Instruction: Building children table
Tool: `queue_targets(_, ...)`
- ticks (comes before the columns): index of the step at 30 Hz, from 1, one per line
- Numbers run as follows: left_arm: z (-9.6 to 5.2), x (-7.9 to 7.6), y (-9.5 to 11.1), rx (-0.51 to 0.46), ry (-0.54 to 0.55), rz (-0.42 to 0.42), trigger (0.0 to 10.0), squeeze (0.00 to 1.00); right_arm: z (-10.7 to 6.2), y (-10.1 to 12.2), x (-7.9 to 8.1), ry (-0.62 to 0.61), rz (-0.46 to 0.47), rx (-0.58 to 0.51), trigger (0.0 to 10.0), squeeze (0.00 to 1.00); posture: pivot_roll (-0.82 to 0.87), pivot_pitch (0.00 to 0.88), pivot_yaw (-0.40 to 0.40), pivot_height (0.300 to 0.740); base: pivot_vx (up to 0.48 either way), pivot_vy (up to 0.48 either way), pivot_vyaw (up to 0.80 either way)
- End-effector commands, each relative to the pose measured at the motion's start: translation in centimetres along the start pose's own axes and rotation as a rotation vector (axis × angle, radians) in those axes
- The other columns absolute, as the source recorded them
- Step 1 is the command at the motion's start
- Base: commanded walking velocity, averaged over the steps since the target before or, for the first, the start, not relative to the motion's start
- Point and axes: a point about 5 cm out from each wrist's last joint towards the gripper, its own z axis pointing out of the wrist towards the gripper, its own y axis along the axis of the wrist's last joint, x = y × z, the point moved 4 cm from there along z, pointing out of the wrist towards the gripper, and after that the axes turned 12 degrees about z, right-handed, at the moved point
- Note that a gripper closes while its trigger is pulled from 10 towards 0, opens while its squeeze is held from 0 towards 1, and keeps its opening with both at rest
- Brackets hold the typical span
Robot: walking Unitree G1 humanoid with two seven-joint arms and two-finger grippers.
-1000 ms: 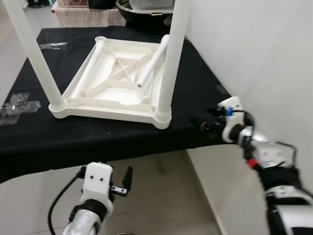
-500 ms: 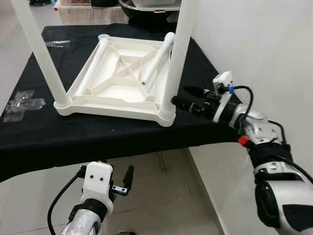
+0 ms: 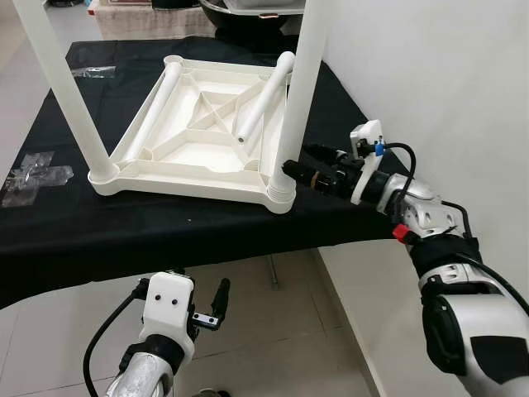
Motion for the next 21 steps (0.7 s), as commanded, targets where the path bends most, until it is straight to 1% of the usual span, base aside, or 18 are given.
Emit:
queue_targets(1,-0.2,-0.2,0.0,0.001,-0.011,-0.005,10.0,0.0,0.3,-0.2,0.2,0.008,-0.006,0.01,10.0,0.0,0.15,0.152,-0.107,0.74,0.0,0.0,0.0)
queue_targets(3,-0.1,-0.2,0.0,-0.001,-0.011,-0.005,10.0,0.0,0.9,-0.1,0.3,-0.003,-0.003,0.004,10.0,0.0,0.15,0.158,-0.107,0.74,0.0,0.0,0.0)
queue_targets(7,-0.1,-0.2,0.1,-0.002,-0.01,-0.004,10.0,0.0,1.4,-0.1,0.4,-0.01,-0.005,-0.003,10.0,0.0,0.15,0.156,-0.108,0.74,0.0,0.0,0.0)
queue_targets(10,-0.1,-0.3,0.2,-0.007,-0.01,-0.005,10.0,0.0,2.0,-0.5,0.3,-0.048,-0.01,0.009,10.0,0.0,0.15,0.159,-0.111,0.74,0.0,0.0,0.0)
queue_targets(14,-0.1,-0.3,0.2,-0.007,-0.01,-0.006,10.0,0.0,2.2,-0.5,0.3,-0.052,-0.011,0.006,10.0,0.0,0.15,0.161,-0.111,0.74,0.0,0.0,0.0)
queue_targets(16,-0.1,-0.4,0.3,-0.011,-0.014,-0.009,10.0,0.0,2.8,-0.5,0.8,-0.035,-0.013,0.006,10.0,0.0,0.15,0.161,-0.116,0.74,0.0,0.0,0.0)
queue_targets(19,-0.1,-0.5,0.3,-0.013,-0.017,-0.01,10.0,0.0,3.1,-0.6,0.9,-0.031,-0.014,0.008,10.0,0.0,0.15,0.161,-0.116,0.74,0.0,0.0,0.0)
queue_targets(21,-0.1,-0.7,0.5,-0.021,-0.03,-0.007,10.0,0.0,3.7,-0.7,1.3,-0.019,-0.016,0.012,10.0,0.0,0.14,0.162,-0.118,0.74,0.0,0.0,0.0)
